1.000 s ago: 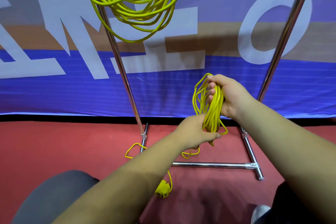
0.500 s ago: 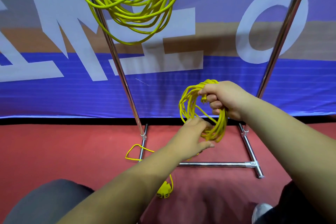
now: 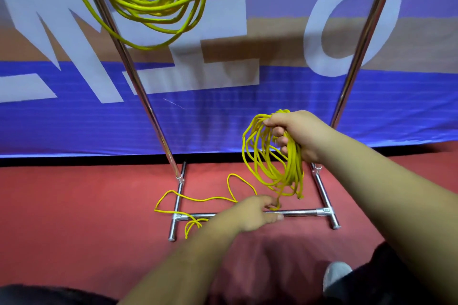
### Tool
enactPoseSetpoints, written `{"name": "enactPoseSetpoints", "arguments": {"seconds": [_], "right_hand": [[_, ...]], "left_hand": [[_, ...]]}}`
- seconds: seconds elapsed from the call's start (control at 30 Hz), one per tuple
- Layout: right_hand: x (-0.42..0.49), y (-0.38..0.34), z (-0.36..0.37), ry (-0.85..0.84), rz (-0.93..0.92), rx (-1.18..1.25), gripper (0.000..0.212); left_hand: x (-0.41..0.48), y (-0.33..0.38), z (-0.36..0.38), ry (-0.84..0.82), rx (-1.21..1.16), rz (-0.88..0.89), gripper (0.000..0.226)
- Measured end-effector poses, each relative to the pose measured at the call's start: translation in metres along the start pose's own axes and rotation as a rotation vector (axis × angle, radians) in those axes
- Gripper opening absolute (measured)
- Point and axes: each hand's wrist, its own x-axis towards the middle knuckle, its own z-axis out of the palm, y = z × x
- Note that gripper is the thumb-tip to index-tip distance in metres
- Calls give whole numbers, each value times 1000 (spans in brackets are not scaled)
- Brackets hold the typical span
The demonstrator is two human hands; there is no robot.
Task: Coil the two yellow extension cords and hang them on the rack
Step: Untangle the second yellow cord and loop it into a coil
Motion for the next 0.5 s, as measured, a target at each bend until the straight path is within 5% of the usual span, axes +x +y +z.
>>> {"name": "enactPoseSetpoints", "arguments": {"seconds": [0.07,0.37,0.5], "right_hand": [[3,0,0,2,7,43,8],[19,0,-7,-59,31,217,24],[30,5,-8,-54,18,231,25]], "left_hand": [[-2,1,6,77,-103,34,23],[-3,-3,-3,207,-408,-2,28],[-1,-7,-5,210,-337,20,26]]}}
